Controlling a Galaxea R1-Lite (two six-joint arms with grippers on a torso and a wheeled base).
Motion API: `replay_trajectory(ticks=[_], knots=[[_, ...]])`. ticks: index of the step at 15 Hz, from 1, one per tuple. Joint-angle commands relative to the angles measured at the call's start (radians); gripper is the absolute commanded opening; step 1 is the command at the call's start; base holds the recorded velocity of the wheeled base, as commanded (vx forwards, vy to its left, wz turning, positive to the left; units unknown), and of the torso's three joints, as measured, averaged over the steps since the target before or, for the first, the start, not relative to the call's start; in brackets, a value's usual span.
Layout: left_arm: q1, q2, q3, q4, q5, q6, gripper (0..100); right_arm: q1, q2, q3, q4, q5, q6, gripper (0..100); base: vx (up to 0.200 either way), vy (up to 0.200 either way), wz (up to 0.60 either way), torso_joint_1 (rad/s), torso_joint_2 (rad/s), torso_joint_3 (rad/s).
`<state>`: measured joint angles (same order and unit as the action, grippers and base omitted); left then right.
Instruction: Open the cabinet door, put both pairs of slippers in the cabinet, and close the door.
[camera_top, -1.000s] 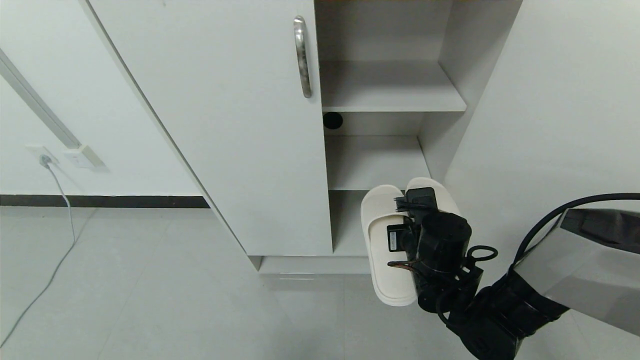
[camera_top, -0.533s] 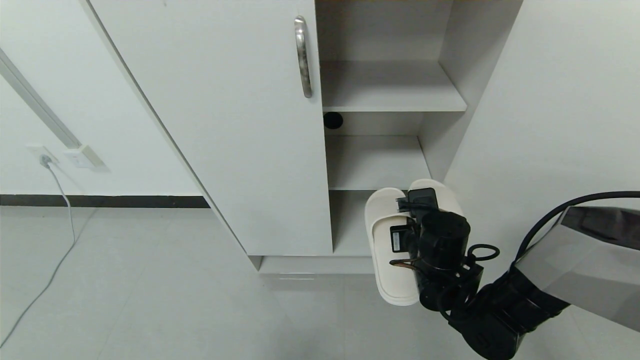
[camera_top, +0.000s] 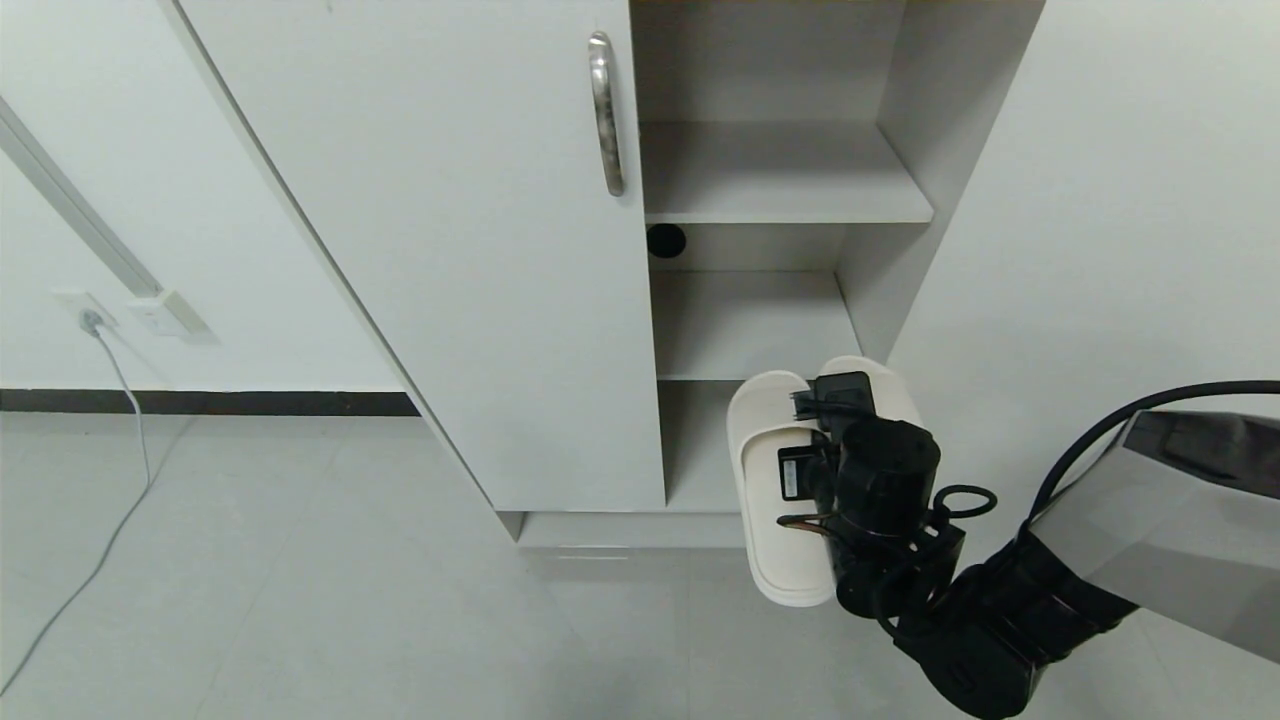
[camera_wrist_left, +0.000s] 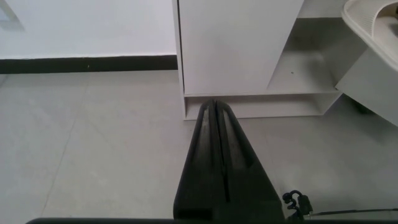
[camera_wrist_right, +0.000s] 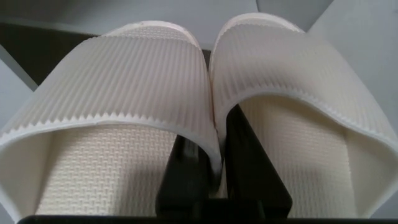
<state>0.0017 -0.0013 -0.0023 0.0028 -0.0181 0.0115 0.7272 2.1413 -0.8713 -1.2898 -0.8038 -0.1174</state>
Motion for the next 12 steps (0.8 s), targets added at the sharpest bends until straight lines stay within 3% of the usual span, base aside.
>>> replay_trajectory(ticks=[1,5,12], knots=[[0.0,0.001,0.001,-0.001,0.0,0.001,0,0.017,0.002,-0.038,0.014,0.003,-0.002,0,0.0,0.0,0.0,0.0,0.0,0.0],[0.0,0.001,0.001,0.0,-0.002,0.002,0,0.037,0.114,-0.27,0.084,0.008,0.013,0,0.0,0.0,0.0,0.0,0.0,0.0],[0.0,0.001,0.001,0.0,-0.002,0.002,0,0.038,0.126,-0.262,0.081,0.048,0.015,0,0.0,0.0,0.0,0.0,0.0,0.0]])
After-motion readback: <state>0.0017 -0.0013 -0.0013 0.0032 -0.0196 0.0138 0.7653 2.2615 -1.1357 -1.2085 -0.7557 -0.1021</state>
